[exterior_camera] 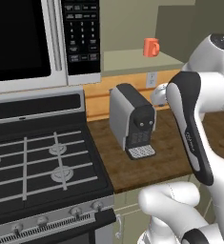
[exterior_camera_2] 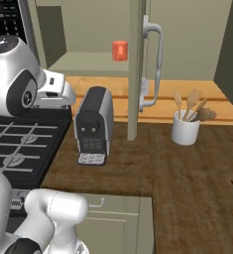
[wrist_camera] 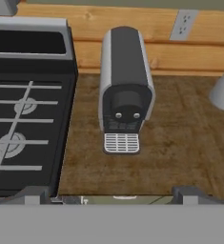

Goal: Gather all objects into one cabinet and sort the glasses and bowls to opposite sides.

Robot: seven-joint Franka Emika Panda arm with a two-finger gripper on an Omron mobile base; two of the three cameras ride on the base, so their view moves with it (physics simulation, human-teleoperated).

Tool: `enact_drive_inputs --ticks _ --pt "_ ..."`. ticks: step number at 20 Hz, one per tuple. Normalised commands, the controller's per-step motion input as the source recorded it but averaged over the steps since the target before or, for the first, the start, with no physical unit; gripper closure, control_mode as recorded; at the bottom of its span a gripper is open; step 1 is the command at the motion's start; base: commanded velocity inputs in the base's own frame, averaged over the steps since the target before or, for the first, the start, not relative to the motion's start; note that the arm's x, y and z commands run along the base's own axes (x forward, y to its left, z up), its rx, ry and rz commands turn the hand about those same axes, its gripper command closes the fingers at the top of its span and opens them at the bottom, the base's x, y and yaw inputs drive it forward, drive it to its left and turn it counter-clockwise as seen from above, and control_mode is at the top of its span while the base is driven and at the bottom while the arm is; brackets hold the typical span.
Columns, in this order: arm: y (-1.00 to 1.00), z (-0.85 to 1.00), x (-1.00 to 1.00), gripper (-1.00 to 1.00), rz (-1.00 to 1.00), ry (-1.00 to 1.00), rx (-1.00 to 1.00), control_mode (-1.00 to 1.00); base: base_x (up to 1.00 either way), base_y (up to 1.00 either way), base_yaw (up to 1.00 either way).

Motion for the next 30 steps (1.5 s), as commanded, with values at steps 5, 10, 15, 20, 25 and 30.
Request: enact_drive_inputs --ticks 5,10,15,20,25,30 --pt "-0.02 0.0 0.03 -1.0 0.0 0.0 0.0 -1.0 0.1 -0.02 0.0" --pt "-0.24 0.22 0.43 -1.0 -0.03 0.0 0.02 -1.0 0.0 0.0 0.0" --pt "-0.61 0.25 0.57 -1.0 -0.01 -0.07 0.06 -1.0 0.0 0.0 0.0" --pt "-0.33 0.07 0.27 -1.0 0.0 -0.17 0.12 -1.0 0.0 0.0 0.0" --pt "0.01 0.01 0.12 -1.0 0.0 0.0 0.0 -1.0 0.0 0.0 0.0" --pt "0.0 0.24 0.76 -1.0 0.0 -0.04 0.0 -1.0 0.0 0.0 0.0"
